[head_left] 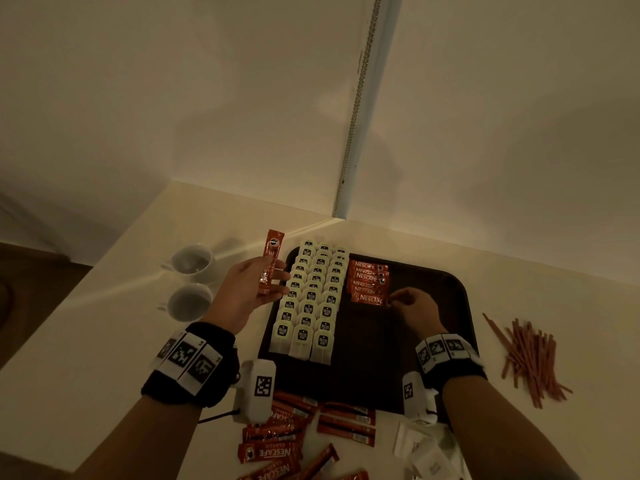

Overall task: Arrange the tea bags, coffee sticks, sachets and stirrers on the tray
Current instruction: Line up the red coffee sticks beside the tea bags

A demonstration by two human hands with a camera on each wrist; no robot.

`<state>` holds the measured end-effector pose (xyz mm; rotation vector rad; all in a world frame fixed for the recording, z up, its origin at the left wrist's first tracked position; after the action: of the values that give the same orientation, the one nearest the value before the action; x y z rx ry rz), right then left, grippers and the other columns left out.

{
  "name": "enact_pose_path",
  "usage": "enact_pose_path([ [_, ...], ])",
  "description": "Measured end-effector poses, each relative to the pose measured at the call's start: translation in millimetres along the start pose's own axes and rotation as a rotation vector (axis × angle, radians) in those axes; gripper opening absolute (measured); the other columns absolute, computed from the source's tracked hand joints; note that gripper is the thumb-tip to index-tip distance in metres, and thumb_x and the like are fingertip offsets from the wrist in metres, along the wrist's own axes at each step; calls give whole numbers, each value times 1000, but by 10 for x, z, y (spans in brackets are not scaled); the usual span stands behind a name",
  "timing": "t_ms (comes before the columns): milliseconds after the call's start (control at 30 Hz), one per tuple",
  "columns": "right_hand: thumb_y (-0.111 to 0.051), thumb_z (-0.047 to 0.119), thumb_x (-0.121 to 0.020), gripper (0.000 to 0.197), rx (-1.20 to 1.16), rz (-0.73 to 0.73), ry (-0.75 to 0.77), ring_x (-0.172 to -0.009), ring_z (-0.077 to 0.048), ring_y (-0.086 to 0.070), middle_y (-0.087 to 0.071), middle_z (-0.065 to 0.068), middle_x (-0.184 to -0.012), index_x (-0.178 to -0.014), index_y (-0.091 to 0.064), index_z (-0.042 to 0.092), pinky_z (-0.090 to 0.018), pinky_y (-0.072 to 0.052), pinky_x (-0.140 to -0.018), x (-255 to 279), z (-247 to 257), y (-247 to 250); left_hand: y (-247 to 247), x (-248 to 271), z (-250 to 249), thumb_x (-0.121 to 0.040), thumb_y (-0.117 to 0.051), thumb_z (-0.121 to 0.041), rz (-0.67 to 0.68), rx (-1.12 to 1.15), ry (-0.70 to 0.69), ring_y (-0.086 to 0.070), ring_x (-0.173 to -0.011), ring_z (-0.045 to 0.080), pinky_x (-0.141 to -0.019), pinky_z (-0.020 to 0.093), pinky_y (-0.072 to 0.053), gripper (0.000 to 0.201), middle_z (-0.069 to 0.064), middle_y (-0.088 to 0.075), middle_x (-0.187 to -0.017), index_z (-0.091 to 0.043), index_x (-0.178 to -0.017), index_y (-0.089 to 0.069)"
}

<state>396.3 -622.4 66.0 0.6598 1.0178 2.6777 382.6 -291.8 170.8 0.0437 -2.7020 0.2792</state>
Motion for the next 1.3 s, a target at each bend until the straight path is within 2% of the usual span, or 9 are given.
enact_pose_path([
  [233,-61,10,-87,16,-45,-16,-99,-109,-16,-55,-61,-2,-115,-101,-63,17,-34,-46,-98,-107,-22,-152,-63,-42,17,-99,-45,-25,8,-36,14,-67,-66,19,-58,23,-55,28,7,-72,-80,-6,-95,-66],
  [500,-61,8,-87,19,-77,-55,-105,-112,-17,-53,-60,-4,-116,-106,-63,12,-30,-41,-97,-185,64,-164,-71,-72,16,-99,-45,-24,-6,-59,12,-67,-64,18,-59,23,-55,28,6,-72,-77,-7,-92,-66],
  [967,-61,9,-87,20,-9,-52,-90,-109,-16,-55,-60,-5,-116,-107,-62,11,-27,-43,-92,-217,61,-198,-131,-93,69,-99,-45,-23,19,-56,39,-66,-62,18,-59,23,-54,28,9,-71,-80,-7,-93,-66],
  [1167,-61,10,-87,23,2,-38,-137,-109,-17,-55,-58,-6,-118,-110,-60,11,-27,-44,-92,-230,36,-210,-144,-76,64,-99,-43,-16,44,-101,32,-66,-66,17,-64,25,-49,23,11,-71,-89,-9,-101,-65],
  [1300,-62,12,-87,24,-1,-41,-156,-104,-16,-55,-58,-7,-118,-111,-59,11,-26,-44,-87,-230,19,-205,-196,-71,72,-99,-44,-9,78,-148,4,-68,-67,14,-68,25,-51,12,8,-72,-90,-12,-107,-54],
])
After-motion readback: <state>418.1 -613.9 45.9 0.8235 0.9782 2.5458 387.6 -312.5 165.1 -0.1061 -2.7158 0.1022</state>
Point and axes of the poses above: each hand's wrist, its own x-axis away from the middle knuckle, its own y-axis out of the back of the hand, z = x × y, the point moved 7 cm from there along -x, towards the middle knuckle
